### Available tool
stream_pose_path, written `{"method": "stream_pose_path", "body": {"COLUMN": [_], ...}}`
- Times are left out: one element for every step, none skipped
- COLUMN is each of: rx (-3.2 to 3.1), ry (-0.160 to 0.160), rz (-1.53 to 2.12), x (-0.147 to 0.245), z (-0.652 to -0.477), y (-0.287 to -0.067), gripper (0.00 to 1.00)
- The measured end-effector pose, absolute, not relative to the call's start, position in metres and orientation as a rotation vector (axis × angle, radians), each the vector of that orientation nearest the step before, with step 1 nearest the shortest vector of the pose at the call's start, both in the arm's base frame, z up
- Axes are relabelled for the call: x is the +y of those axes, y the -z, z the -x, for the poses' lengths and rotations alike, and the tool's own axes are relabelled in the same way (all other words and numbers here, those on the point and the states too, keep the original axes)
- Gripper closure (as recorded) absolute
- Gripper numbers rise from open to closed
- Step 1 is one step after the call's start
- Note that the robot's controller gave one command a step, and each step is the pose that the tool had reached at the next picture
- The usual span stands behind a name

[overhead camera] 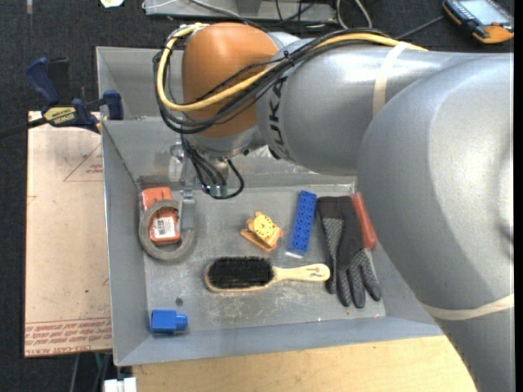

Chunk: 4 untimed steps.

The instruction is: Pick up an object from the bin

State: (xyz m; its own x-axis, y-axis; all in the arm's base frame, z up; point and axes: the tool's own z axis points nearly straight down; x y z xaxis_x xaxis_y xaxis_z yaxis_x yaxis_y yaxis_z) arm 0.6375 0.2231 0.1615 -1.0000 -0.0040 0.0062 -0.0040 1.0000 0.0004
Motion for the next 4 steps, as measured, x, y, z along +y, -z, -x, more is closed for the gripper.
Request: {"method": "stream_pose_path", "body": {"rx": [-3.143, -3.105, -3.102, -2.921], "ry": [0.003, 0.005, 0.006, 0.004], "rz": [-0.001, -0.508, -0.521, -1.185], "x": [0.222, 0.243, 0.250, 0.215], "z": [-0.639, -0.631, -0.629, -0.637], "y": [-0.167, -0.097, -0.114, -0.104], "gripper": [0.00, 0.00, 0.00, 0.00]}}
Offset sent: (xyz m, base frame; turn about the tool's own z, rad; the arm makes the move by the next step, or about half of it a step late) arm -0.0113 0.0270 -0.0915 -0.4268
